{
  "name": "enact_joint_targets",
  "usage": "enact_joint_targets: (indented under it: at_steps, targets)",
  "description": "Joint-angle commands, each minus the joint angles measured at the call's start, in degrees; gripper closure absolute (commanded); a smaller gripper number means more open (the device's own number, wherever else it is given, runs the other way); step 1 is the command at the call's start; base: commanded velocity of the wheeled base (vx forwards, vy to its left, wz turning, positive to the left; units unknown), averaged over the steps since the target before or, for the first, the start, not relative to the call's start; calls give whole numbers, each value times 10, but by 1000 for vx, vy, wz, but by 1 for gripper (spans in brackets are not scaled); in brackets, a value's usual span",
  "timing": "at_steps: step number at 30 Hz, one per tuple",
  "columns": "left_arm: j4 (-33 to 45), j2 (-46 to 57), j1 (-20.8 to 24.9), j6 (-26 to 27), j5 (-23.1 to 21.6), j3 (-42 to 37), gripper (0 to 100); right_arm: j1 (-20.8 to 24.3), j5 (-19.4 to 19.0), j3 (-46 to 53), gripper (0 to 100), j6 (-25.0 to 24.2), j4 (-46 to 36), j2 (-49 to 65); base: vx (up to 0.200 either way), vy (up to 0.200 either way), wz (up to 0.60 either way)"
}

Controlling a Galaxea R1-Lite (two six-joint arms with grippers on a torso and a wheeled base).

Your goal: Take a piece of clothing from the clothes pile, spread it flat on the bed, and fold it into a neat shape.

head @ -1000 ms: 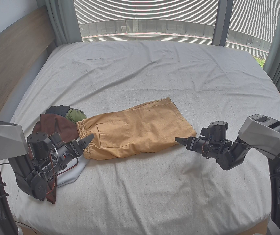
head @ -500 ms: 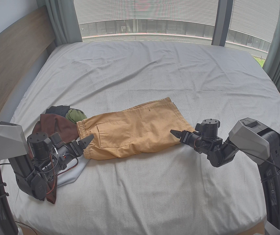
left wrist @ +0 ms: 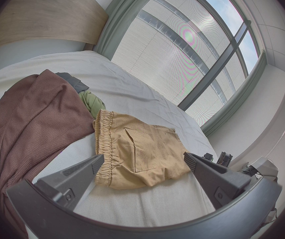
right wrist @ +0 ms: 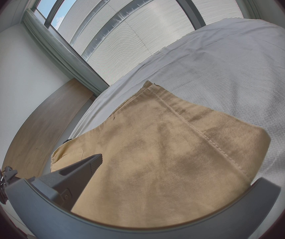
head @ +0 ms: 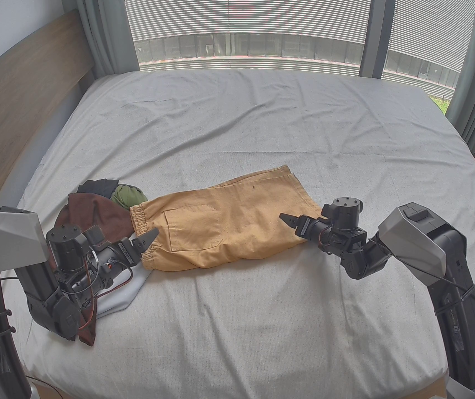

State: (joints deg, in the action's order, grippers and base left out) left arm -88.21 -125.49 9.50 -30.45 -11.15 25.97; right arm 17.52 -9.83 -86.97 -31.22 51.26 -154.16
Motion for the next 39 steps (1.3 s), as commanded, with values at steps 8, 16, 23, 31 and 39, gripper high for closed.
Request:
enact_joint_targets:
  at_steps: [8, 16, 23, 31, 39]
  targets:
    - [0, -1, 0, -1, -1, 1, 0, 4, 2, -11, 0, -3, 7, -13, 0, 0, 0]
    - [0, -1, -1, -2, -1, 2, 0, 13, 2, 0, 100, -8, 22, -6, 0, 0, 0]
    - [0, -1, -1, -3, -2, 2, 0, 14, 2, 31, 100, -8, 33, 20, 0, 0, 0]
    - [0, 0, -4, -7, -8, 2, 0, 14, 6, 103, 100, -7, 45, 72, 0, 0, 0]
    - [0, 0, -11, -7, -12, 3, 0, 13, 11, 191, 100, 12, 42, 107, 0, 0, 0]
